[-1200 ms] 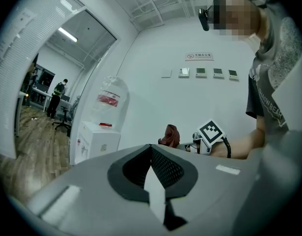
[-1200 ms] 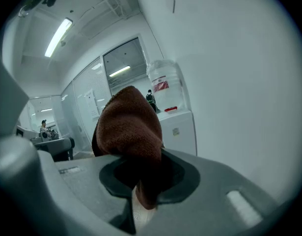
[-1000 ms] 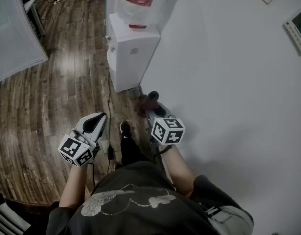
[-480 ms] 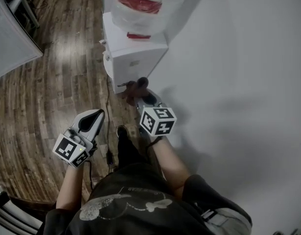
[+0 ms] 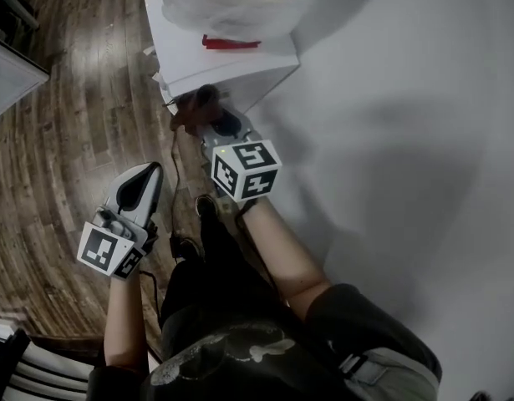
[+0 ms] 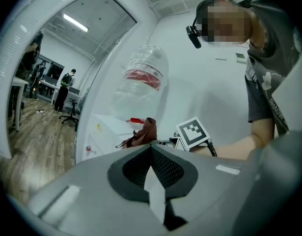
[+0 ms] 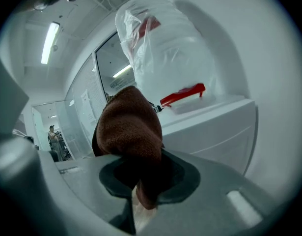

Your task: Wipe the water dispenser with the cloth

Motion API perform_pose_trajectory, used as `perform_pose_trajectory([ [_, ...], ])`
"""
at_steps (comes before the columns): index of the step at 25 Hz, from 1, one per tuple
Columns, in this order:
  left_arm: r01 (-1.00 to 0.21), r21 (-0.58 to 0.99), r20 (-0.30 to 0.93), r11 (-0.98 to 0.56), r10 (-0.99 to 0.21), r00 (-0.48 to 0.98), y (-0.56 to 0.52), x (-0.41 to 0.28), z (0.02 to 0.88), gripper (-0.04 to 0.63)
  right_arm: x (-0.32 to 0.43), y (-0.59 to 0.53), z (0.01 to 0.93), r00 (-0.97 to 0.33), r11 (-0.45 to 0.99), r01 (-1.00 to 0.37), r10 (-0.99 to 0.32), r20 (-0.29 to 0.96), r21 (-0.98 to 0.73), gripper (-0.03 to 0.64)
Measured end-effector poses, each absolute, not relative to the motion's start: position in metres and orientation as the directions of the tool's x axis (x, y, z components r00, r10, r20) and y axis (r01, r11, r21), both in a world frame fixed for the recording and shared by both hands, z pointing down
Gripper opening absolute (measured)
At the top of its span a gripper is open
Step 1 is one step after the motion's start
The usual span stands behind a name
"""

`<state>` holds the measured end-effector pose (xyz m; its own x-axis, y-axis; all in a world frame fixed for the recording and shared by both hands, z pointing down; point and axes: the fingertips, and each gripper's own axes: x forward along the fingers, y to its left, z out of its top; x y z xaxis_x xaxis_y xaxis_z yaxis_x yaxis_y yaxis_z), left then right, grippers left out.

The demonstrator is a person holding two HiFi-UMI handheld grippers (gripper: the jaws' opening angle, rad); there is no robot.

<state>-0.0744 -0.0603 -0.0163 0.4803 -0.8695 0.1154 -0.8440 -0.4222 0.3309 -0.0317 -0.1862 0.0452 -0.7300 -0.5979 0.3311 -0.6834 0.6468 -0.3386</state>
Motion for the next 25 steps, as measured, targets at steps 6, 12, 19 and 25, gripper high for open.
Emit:
perform_pose_trajectory([
  [6,-0.820,0.410,0.125,-0.400,-0.866,0.485,-0.060,-0.085,0.040,0.017,-0.042,-0.191,0.079,-0.720,0.644,-0.694,-0.621,0.311,-0.321,0.060],
  [12,-0.824,0.413,0.152,-0.389,-0.862,0.483,-0.054,-0.098,0.121,0.017,-0.043,-0.182,0.149,-0.706,0.635,-0.708,-0.624,0.334,-0.309,0.060],
  [19,-0.823,0.401,0.168,-0.403,-0.851,0.498,-0.060,-0.107,0.249,0.017,-0.039,-0.179,0.285,-0.704,0.640,-0.708,-0.604,0.374,-0.299,0.060],
  [25,-0.829,0.373,0.194,-0.417,-0.838,0.509,-0.066,-0.114,0.377,0.017,-0.044,-0.175,0.419,-0.715,0.663,-0.690,-0.564,0.412,-0.291,0.060],
])
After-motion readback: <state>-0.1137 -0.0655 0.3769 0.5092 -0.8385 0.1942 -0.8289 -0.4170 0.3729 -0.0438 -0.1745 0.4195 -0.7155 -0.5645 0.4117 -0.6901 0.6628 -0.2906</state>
